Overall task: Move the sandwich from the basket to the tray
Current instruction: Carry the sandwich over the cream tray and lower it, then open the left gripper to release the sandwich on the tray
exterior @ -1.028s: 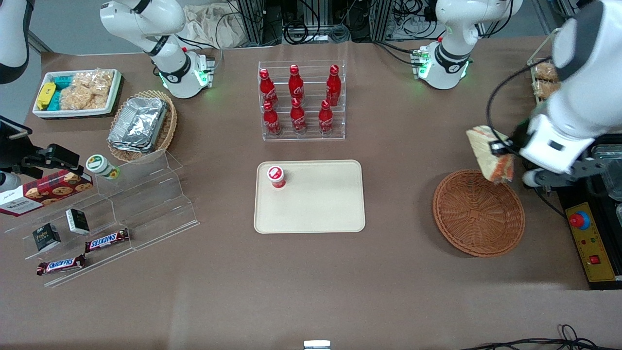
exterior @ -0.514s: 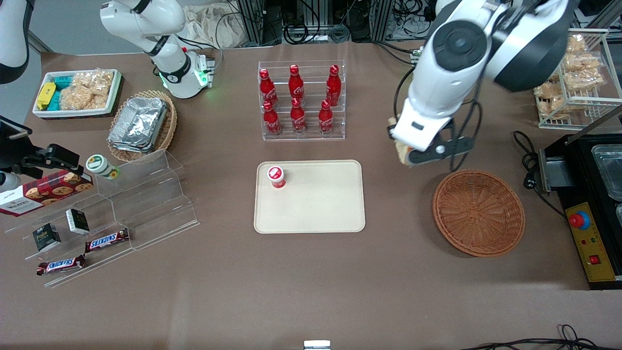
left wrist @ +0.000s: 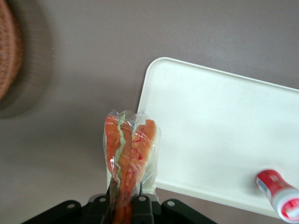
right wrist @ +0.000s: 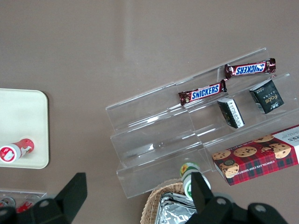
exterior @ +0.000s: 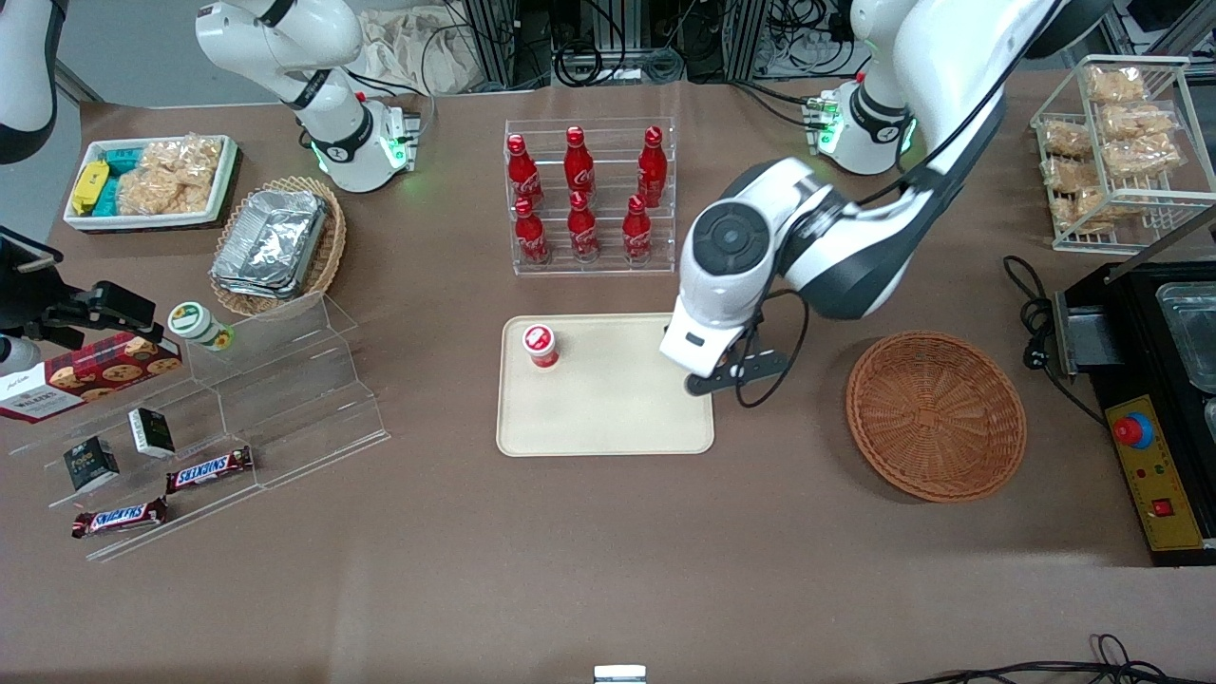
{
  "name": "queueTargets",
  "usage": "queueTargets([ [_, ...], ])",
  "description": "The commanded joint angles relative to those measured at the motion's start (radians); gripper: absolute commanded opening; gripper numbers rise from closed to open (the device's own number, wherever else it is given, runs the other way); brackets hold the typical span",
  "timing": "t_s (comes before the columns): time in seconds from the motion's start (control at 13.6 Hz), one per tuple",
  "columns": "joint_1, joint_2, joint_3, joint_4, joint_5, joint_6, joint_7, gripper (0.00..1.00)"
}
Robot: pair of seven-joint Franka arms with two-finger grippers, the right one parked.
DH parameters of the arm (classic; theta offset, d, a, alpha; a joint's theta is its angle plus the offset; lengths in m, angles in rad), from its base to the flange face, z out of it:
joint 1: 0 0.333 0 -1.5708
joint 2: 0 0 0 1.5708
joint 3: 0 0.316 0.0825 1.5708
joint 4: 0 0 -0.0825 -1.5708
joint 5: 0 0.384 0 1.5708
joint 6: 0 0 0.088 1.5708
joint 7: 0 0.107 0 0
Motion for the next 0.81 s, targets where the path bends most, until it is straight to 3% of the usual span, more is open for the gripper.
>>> queueTargets([
  [0.0,-0.031,0.094,-0.002,0.029,0.080,0.046,-0.070,0.00],
  [0.15,-0.069,0.149,0.035,0.029,0.136,0.095,-0.104,0.00],
  [0.44,-0.118,0.182,0.101,0.031,0.143,0.154,-0.118,0.01],
  [0.51,-0.118,0.188,0.104,0.031,0.144,0.169,-0.118,0.08],
  [0.59,-0.118,0.188,0.105,0.029,0.143,0.183,-0.120,0.25],
  [0.73,-0.118,0.183,0.105,0.035,0.141,0.183,-0.135,0.75],
])
